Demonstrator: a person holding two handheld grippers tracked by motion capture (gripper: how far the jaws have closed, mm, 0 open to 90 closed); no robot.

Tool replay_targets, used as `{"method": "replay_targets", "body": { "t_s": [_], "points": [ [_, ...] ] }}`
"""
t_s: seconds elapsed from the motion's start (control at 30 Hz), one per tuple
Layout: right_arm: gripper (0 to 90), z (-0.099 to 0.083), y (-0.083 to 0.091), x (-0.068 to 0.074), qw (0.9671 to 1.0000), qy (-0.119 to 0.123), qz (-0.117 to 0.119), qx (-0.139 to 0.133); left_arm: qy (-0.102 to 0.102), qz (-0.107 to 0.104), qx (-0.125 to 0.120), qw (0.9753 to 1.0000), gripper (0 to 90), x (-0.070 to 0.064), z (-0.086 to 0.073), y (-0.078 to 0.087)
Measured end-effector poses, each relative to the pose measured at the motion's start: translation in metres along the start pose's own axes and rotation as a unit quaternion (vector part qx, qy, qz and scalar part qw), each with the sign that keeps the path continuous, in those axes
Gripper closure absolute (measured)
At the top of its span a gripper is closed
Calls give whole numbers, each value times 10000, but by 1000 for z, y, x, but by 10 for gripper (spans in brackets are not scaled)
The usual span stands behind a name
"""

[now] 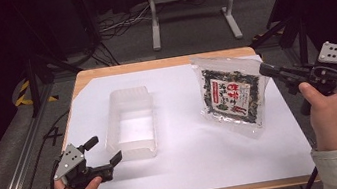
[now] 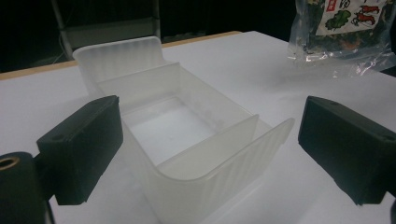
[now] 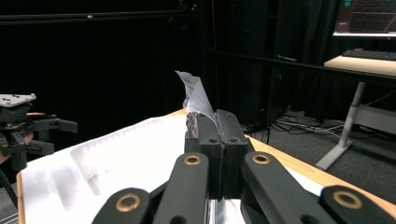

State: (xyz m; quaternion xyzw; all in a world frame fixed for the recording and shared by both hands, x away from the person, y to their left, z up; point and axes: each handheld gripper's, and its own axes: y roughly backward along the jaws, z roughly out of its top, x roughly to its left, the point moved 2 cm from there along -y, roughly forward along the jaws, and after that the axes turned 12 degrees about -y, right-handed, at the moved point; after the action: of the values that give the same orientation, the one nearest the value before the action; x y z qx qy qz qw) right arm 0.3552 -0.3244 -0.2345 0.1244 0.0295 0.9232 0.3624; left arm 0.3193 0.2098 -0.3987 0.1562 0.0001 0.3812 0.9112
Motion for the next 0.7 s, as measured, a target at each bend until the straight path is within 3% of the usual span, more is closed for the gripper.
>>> {"method": "replay_targets", "body": {
  "t_s": [0.23, 0.7],
  "points": [
    [900, 10, -7, 10, 9999, 79, 141, -17, -51, -60, 65, 9999, 75, -4, 14, -8],
    [900, 26, -22, 31, 9987, 285, 421, -32, -221, -337, -82, 9992, 93, -19, 42, -26]
  ]
}}
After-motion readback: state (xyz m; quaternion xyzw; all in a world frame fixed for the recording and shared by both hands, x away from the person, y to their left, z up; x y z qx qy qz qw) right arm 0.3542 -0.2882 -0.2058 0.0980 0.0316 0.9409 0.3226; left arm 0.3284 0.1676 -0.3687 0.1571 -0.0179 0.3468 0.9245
